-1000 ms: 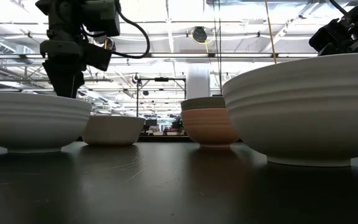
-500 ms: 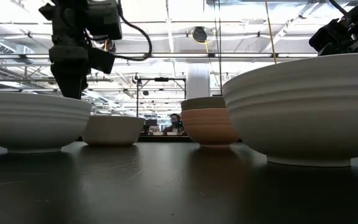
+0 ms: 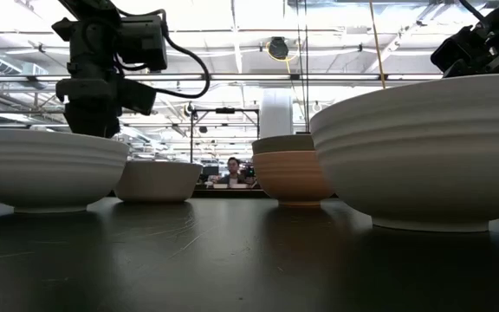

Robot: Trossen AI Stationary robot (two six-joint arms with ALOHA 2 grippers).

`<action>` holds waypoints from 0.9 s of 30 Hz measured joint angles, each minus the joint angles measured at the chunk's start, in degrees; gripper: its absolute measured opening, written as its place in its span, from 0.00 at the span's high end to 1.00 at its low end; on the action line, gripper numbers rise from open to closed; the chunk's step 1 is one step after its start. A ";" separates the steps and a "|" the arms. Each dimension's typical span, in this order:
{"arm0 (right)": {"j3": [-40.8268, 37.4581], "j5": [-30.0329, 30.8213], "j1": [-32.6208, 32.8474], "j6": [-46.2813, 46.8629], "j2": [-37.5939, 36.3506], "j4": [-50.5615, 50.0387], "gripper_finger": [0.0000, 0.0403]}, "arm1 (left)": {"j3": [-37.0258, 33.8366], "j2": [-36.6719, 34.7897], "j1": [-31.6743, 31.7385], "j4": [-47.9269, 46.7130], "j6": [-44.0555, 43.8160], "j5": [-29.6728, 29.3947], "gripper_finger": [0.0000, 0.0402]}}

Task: Nest bowls inside each other
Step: Stack the left white bowl on top of the brown bowl

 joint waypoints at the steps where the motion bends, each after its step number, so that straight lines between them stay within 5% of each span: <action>1: 0.00 0.00 0.01 0.00 0.02 0.00 0.94 | 0.00 0.00 0.00 -0.02 0.74 0.66 0.76; 3: 0.00 0.00 -0.01 0.00 0.00 0.00 0.94 | 0.01 0.00 0.00 -0.08 2.66 2.48 0.92; 5: 0.00 0.00 0.00 0.00 0.00 0.00 0.94 | 0.04 -0.02 -0.01 0.17 2.94 4.04 0.96; 27: 0.01 0.00 0.00 -0.02 0.00 -0.25 0.94 | 0.54 -0.07 -0.15 4.06 5.00 6.43 0.99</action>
